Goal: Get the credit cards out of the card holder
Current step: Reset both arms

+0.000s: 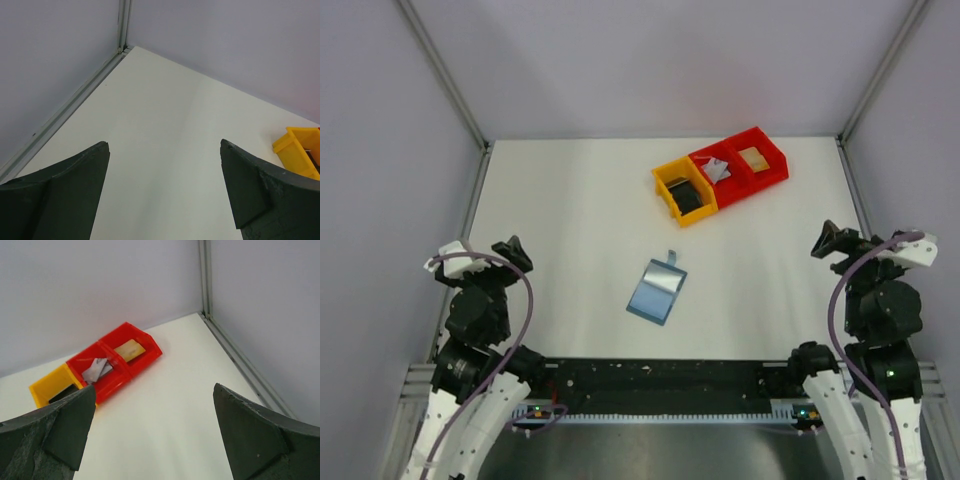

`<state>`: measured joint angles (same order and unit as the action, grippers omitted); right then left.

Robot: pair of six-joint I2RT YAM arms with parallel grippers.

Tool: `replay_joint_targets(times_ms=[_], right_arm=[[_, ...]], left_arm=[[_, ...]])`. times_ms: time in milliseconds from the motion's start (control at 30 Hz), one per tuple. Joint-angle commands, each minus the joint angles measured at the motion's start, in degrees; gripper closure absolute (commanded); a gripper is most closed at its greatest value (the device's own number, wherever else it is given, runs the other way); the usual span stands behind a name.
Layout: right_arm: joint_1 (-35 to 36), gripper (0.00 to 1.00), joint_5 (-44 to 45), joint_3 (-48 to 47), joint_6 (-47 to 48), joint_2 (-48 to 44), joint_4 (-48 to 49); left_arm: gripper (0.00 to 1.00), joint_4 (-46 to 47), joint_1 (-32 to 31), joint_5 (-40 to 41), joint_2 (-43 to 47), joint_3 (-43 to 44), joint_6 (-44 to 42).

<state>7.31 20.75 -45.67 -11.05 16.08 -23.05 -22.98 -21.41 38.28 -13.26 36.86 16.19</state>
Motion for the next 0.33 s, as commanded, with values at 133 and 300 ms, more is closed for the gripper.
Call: replay_joint_targets(times_ms=[133, 300], right_arm=[[7.00, 0.01, 12.89, 5.41, 2.69, -3.33, 1.69], [10.09, 0.01, 17.22, 5.59, 4.10, -3.33, 1.95]], left_arm=[[0.06, 6.28, 0.23, -0.84, -1.15, -1.53, -2.56], [0.05, 6.37, 0.23, -0.84, -2.48, -1.09, -3.00]])
